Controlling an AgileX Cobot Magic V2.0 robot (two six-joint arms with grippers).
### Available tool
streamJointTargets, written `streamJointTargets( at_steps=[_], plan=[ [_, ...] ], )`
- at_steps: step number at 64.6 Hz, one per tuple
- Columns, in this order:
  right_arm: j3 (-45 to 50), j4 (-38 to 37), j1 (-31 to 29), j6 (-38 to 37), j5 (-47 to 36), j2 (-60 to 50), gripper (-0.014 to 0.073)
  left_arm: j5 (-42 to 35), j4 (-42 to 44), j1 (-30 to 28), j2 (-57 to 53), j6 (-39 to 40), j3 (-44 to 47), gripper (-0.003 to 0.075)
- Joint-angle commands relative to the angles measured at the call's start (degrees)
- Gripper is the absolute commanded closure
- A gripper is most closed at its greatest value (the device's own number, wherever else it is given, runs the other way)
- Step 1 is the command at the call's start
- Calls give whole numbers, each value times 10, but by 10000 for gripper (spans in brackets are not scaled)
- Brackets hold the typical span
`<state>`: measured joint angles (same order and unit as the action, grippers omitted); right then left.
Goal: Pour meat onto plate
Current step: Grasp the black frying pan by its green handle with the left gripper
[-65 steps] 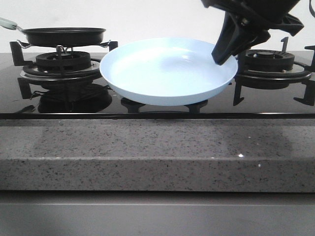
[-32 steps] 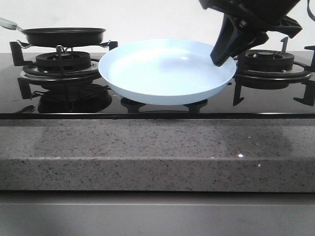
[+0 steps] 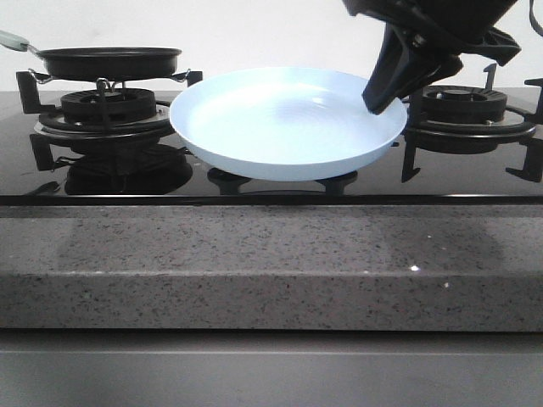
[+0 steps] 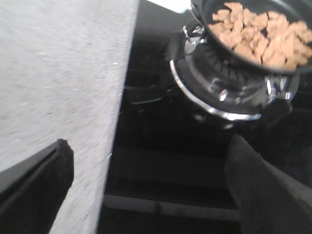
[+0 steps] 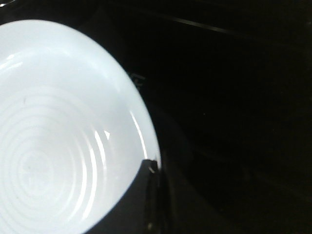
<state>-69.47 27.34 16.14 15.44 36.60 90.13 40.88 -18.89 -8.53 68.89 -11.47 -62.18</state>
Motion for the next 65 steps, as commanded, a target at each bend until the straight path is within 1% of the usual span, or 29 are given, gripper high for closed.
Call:
streamJointTargets(
  at_steps=[1,3,8,18,35,45,53,65],
  plan=[
    [-16,12,0,6,-23,-19,707,-13,-126,-36,31,-80,-50,100],
    [-16,12,0,6,-23,-19,707,-9,-163,-49,49,-104,-63,100],
    [-16,12,0,6,-23,-19,707,-2,-214,-69,83,-126,-87,100],
    [-16,12,0,6,-23,-19,707,9,-286,-93,152,-140,-135,100],
    [-16,12,0,6,-23,-19,707,37,-402,-97,253,-170,-213,100],
    [-16,12,0,6,-23,-19,707,46,-438,-97,304,-173,-252,100],
    [-16,12,0,6,-23,-19,707,55,-478,-97,337,-182,-274,100],
    [-16,12,0,6,-23,-19,707,72,-570,-97,377,-219,-284,100]
  ],
)
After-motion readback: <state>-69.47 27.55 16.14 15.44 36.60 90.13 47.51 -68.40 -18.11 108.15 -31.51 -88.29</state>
